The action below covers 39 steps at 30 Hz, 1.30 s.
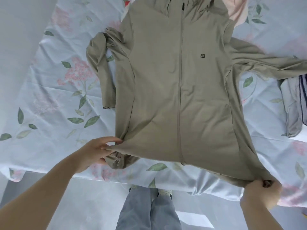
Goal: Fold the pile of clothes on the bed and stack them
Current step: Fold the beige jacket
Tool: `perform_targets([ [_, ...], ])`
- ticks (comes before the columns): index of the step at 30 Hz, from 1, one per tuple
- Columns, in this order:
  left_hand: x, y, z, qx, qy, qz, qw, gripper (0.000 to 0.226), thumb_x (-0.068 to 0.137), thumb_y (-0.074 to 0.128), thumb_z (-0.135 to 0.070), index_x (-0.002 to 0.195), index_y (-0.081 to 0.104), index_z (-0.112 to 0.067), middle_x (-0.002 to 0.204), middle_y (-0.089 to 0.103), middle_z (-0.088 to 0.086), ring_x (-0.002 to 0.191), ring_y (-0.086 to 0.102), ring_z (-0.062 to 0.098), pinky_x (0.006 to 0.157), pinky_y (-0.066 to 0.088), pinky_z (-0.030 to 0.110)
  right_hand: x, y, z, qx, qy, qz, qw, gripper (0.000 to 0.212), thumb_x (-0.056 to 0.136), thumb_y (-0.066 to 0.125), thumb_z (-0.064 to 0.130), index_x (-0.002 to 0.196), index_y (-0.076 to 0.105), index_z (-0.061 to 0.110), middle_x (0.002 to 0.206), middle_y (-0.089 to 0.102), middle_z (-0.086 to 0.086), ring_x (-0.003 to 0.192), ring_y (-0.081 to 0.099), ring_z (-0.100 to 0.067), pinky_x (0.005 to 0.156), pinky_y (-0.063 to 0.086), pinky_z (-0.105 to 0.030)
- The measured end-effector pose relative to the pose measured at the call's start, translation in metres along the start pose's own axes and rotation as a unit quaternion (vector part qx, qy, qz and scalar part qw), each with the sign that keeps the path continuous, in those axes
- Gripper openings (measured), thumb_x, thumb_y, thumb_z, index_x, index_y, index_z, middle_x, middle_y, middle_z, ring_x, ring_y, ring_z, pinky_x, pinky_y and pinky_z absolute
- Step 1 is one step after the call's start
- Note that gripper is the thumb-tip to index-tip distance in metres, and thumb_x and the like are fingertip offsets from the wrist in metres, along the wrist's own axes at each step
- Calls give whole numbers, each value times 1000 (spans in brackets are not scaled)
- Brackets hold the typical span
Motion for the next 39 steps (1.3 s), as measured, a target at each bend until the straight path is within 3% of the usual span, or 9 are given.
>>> perform_targets([
  [6,6,24,14,331,45,-88,938,24,86,58,-15,99,66,-33,97,60,-16,93,56,8,76,39,13,-32,22,6,-252,-45,130,958,59,84,54,9,138,38,23,145,31,-16,126,33,-40,105,26,-50],
  [12,-3,7,18,133,34,-324,936,12,81,70,-29,72,63,-26,74,63,-14,71,58,8,62,38,18,-100,89,23,-375,-282,318,824,54,83,59,14,134,45,28,144,34,-2,128,30,-29,104,25,-41],
  [16,-29,-21,40,-5,-13,-499,867,13,83,65,-16,94,59,-18,83,59,-1,82,56,25,71,36,29,-102,98,16,-386,-229,333,829,46,86,56,19,130,47,25,137,42,-5,123,37,-30,102,29,-40],
  [19,-15,-2,60,-92,-86,-421,898,60,82,71,-24,133,42,-10,118,54,11,107,54,31,85,42,35,-101,94,-1,-378,-162,356,839,8,88,53,23,95,54,21,109,57,-6,100,48,-29,86,40,-37],
  [21,-10,16,74,-199,-163,-412,874,79,77,76,-33,139,34,-9,133,45,13,114,50,32,97,43,40,-100,92,-13,-363,-100,370,849,18,91,49,29,78,50,16,86,59,-8,80,52,-27,70,41,-34],
  [25,-2,62,94,-467,-252,-373,761,51,75,77,-41,109,51,-13,102,62,4,67,50,17,73,53,33,-95,83,-35,-234,91,293,923,36,92,55,38,84,55,3,68,56,-12,59,51,-26,62,48,-36],
  [29,12,88,88,-510,-248,-266,780,29,85,67,-40,93,56,-15,82,56,-3,65,49,12,62,46,24,-107,87,-51,92,397,178,896,42,85,69,29,118,50,10,101,63,-6,59,49,-17,63,48,-28],
  [34,10,81,90,-509,-168,-312,784,16,85,68,-10,95,60,-21,111,64,0,91,62,14,84,49,28,-71,68,-52,108,311,110,938,31,91,55,13,122,50,11,125,55,-9,98,51,-28,90,44,-35],
  [39,10,97,86,-519,-191,-287,782,29,77,78,-17,99,58,-21,98,61,-2,82,61,13,79,52,30,-56,44,-59,138,310,70,938,30,84,67,24,106,52,11,100,62,-7,81,56,-24,75,49,-36],
])
Point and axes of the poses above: each hand's wrist, its own x-axis towards the middle knuckle, its own y-axis out of the palm, z = x × y, the point moved 7 cm from there along x, towards the middle knuckle
